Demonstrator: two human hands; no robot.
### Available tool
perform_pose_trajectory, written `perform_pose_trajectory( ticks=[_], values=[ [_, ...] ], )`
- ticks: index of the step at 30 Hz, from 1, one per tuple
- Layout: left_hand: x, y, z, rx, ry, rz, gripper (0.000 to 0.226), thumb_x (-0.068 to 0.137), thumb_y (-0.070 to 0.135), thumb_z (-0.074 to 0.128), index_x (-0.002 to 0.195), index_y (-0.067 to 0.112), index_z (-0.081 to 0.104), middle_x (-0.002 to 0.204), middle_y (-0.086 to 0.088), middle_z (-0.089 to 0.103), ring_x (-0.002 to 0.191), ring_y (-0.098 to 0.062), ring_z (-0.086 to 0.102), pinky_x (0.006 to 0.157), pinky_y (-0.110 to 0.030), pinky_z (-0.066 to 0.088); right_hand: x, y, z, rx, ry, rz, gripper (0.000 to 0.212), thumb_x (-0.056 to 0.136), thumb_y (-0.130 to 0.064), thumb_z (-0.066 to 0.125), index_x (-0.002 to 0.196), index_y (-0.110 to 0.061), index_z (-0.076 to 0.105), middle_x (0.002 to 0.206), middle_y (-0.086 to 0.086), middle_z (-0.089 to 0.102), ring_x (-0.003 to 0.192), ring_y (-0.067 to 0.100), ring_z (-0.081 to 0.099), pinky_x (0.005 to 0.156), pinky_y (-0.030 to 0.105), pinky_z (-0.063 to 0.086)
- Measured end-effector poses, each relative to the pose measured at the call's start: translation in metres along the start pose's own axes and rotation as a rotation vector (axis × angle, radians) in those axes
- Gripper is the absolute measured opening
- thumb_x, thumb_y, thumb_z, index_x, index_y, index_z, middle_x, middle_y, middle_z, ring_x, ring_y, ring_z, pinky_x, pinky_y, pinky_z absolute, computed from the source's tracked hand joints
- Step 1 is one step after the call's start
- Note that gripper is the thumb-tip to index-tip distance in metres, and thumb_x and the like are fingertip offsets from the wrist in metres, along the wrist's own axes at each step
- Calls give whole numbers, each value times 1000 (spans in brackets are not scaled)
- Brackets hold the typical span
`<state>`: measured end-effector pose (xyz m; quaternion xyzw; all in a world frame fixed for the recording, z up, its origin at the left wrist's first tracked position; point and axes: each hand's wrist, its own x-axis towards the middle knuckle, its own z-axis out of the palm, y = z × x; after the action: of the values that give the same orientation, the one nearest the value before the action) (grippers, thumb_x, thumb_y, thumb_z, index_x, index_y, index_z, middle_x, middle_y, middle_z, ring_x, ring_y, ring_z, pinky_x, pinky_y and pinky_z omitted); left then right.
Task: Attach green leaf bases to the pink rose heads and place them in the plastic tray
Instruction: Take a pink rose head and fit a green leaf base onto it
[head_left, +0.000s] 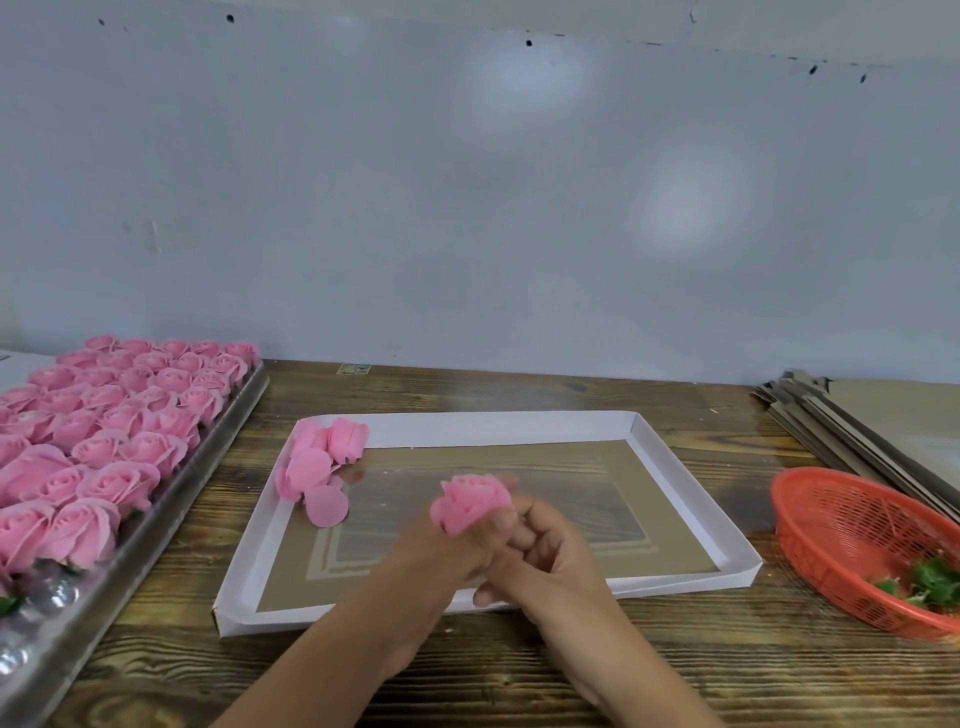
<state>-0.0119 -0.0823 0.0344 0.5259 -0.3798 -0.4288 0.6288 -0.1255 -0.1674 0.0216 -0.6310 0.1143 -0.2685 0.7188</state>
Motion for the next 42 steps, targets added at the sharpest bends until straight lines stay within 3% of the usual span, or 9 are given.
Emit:
perform_pose_trajectory(
  ticks=[10, 13, 17, 21, 25, 28, 31, 37, 42],
  values=[
    [-3, -1, 7, -83, 89, 22, 32, 79, 37, 74, 108, 24, 77, 109, -21, 73, 99, -37, 70, 83, -54, 52, 0, 3, 4, 8, -34, 27, 44, 79, -7, 76, 121, -13, 64, 100, 15, 72, 81, 14, 64, 64, 24, 51],
    [-2, 3, 6, -111, 125, 83, 20, 75, 33, 77, 93, 26, 74, 100, -13, 75, 71, -31, 64, 56, -33, 52, -1, -1, 4, 47, -81, 75, 49, 79, -11, 74, 126, -12, 59, 87, 9, 70, 72, 16, 62, 61, 24, 47],
    [1, 2, 4, -117, 196, 138, 11, 80, 31, 76, 89, 28, 73, 70, -3, 64, 65, -18, 59, 56, -29, 51, -1, -8, 5, 319, -157, 272, 52, 80, -9, 69, 128, -1, 50, 91, 16, 63, 69, 19, 56, 62, 24, 49],
    [3, -1, 8, -41, 320, 223, 17, 75, 46, 69, 79, 30, 70, 59, 3, 53, 56, -9, 52, 52, -21, 48, -3, -8, 6, 409, -180, 362, 45, 82, -14, 67, 122, -2, 52, 87, 14, 62, 64, 17, 57, 58, 22, 49],
    [3, -3, 8, 1, 388, 263, 24, 77, 53, 59, 85, 34, 70, 61, 5, 54, 50, -6, 51, 44, -20, 45, -2, -5, 11, 163, -56, 294, 55, 81, -14, 78, 127, -2, 50, 84, 14, 68, 67, 19, 63, 59, 24, 52],
    [5, -6, 7, 27, 428, 287, 19, 88, 45, 54, 87, 36, 71, 62, 9, 54, 54, -3, 52, 50, -16, 46, 0, -2, 11, -17, 67, 231, 40, 86, -10, 72, 122, -6, 56, 79, 11, 69, 66, 16, 62, 58, 24, 51],
    [7, -10, 6, 213, 460, 339, 27, 100, 34, 46, 88, 38, 69, 64, 12, 59, 59, 2, 54, 55, -12, 45, -1, -5, 11, 68, 9, 285, 18, 95, -13, 61, 105, 2, 64, 75, 10, 63, 63, 15, 57, 58, 24, 48],
    [4, -10, 6, 445, 508, 443, 42, 91, 53, 38, 68, 21, 53, 56, 0, 49, 52, -1, 46, 49, -14, 36, -3, -10, 7, 295, -172, 485, 29, 90, -35, 57, 81, -9, 67, 66, 9, 57, 54, 13, 49, 49, 21, 41],
    [8, -15, 5, 440, 593, 340, 46, 101, 31, 41, 59, 16, 47, 48, 8, 41, 47, -4, 40, 47, -15, 36, -3, -6, 10, -129, 6, 280, 23, 98, -32, 58, 109, -12, 61, 79, 10, 67, 67, 19, 62, 64, 30, 54]
  ],
)
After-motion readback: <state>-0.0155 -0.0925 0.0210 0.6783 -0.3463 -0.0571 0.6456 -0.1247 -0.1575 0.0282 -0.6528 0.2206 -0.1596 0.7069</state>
